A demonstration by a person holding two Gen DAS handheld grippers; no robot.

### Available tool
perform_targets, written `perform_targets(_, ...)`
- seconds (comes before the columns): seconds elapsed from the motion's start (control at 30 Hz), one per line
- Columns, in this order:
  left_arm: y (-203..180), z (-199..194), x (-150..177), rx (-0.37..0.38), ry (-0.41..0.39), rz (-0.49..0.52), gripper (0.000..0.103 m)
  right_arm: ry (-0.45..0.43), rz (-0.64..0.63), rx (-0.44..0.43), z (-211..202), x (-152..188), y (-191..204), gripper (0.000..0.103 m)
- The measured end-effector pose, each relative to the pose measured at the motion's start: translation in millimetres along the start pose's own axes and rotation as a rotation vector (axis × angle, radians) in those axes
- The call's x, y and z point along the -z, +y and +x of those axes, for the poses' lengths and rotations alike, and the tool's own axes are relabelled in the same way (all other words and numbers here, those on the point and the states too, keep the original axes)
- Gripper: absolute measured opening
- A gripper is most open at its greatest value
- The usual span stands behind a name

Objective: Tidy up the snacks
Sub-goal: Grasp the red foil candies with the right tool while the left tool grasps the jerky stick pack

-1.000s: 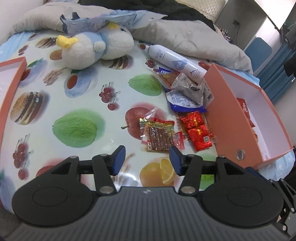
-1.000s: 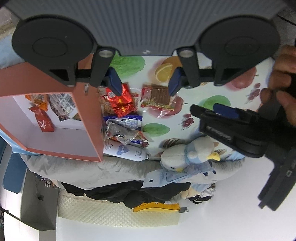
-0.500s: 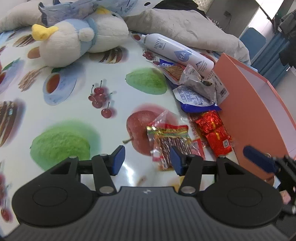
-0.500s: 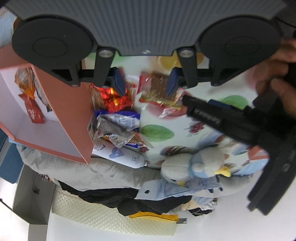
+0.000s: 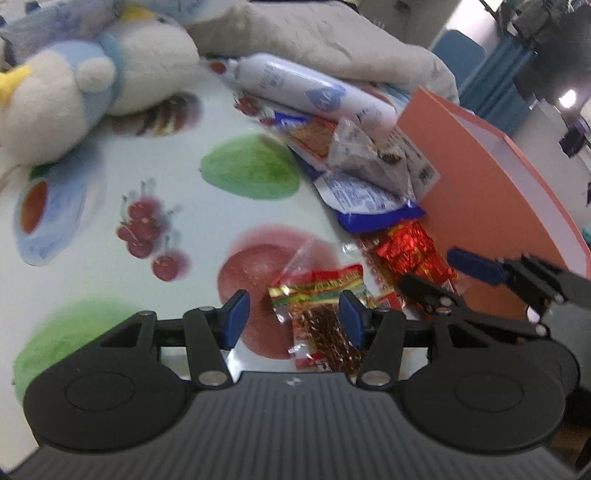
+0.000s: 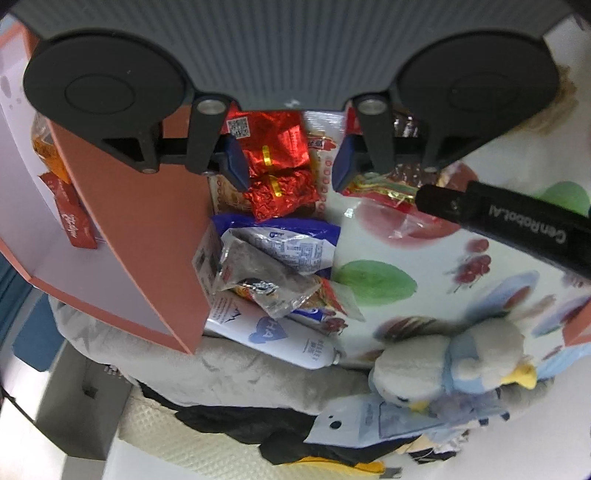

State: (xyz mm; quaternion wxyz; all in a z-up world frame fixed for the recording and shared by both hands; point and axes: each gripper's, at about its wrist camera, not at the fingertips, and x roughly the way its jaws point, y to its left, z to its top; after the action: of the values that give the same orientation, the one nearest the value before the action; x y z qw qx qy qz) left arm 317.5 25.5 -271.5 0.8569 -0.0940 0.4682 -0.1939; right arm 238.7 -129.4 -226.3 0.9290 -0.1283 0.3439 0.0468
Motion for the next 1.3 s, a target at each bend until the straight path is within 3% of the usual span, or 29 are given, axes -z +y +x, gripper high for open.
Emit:
perform_targets(0.1,-4,0,2,0.007,0.003,0.103,0.059,-0.001,-0.030,0.004,5,-1,0,0.059)
perform_targets(0.23,1,-2,4,0.033,0.015,0.133,0.060,0.011,-0.038,0.005,15,-6,-4,0.061)
perform_targets(0.3,1,-4,5,0.039,0.016,0.151,0.065,0.014,-0.039,-0.001,19,-9,-6,0.061)
perform_targets(0.37,-3,-8,8,0.021,-0.005,0.176,0.079,0.030,-0.030,-0.018,25,-12,-9,0.061)
perform_targets(0.43,-8,-10,11,0.022,-0.014,0.213,0.086,0.044,-0.009,-0.031,29,-13,-13,0.061)
perform_targets(0.53,-17,-11,16,0.043,-0.015,0.278,0.089,0.066,0.003,-0.054,35,-17,-17,0.060)
perform_targets(0.63,-28,-9,21,0.031,-0.024,0.327,0.094,0.108,0.063,-0.110,44,-19,-24,0.057)
perform_targets(0.77,-41,-1,25,0.002,-0.031,0.391,0.097,0.098,0.068,-0.114,42,-22,-25,0.056)
perform_targets(0.97,-55,9,25,-0.014,-0.050,0.469,0.097,0.078,0.136,-0.157,31,-28,-39,0.056)
perform_targets(1.03,-57,15,25,-0.008,-0.024,0.487,0.096,0.075,0.153,-0.169,28,-30,-42,0.056)
perform_targets(1.1,-58,23,28,-0.026,0.014,0.501,0.087,0.071,0.168,-0.179,25,-31,-44,0.056)
perform_targets(1.2,-59,22,30,-0.030,0.011,0.505,0.082,0.068,0.183,-0.197,24,-31,-46,0.056)
perform_targets(1.3,-60,20,30,-0.033,0.007,0.502,0.070,0.065,0.182,-0.200,23,-30,-46,0.056)
